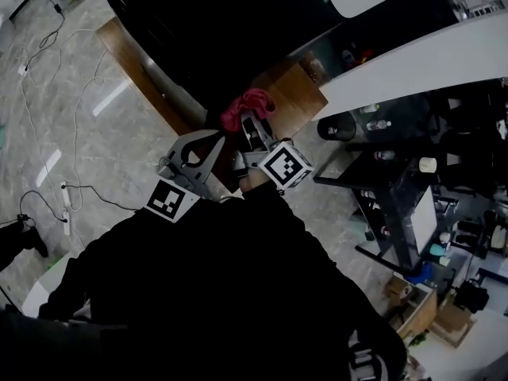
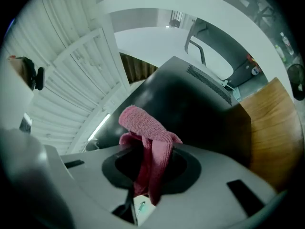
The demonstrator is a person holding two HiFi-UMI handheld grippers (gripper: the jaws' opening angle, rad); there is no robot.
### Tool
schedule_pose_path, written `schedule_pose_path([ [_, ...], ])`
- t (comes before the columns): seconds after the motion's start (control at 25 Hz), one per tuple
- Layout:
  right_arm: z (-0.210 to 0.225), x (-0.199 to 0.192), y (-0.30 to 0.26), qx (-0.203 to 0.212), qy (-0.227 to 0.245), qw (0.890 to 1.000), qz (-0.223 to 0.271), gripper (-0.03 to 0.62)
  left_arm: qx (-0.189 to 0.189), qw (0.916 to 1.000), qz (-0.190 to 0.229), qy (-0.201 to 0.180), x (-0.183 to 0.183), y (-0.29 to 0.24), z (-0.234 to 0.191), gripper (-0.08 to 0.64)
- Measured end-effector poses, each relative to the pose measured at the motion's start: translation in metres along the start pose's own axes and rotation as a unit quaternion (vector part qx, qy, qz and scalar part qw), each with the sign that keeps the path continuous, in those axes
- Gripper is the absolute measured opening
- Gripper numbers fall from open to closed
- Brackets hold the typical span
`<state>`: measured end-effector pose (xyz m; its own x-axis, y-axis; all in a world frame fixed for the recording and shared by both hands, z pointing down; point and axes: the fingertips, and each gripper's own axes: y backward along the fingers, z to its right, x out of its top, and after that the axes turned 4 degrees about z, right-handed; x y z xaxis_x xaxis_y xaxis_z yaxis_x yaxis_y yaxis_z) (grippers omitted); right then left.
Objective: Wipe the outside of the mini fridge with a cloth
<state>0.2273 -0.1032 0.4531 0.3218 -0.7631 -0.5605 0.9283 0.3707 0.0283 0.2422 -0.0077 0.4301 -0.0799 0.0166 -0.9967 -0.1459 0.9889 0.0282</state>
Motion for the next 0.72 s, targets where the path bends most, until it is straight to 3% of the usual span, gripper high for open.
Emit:
schedule_pose_path([
  [0.16, 0.012, 0.010, -0.005, -0.004, 0.007, 1.000, 0.005, 0.091, -0.023, 0.9996, -0.005, 0.018, -0.011, -0.016, 0.004, 0.002],
  [0.28, 0.024, 0.019, -0.008, -0.007, -0.005, 1.000, 0.009, 0.091, -0.019, 0.9995, -0.006, 0.023, -0.015, -0.029, 0.007, 0.002],
  [0.44, 0.041, 0.041, -0.020, 0.005, -0.022, 1.000, 0.005, 0.091, 0.008, 0.9997, -0.009, 0.020, -0.019, -0.056, 0.003, 0.002],
  [0.72, 0.096, 0.084, -0.033, -0.008, -0.067, 0.997, -0.024, 0.091, 0.068, 0.9975, -0.017, -0.001, -0.022, -0.113, 0.012, 0.002],
])
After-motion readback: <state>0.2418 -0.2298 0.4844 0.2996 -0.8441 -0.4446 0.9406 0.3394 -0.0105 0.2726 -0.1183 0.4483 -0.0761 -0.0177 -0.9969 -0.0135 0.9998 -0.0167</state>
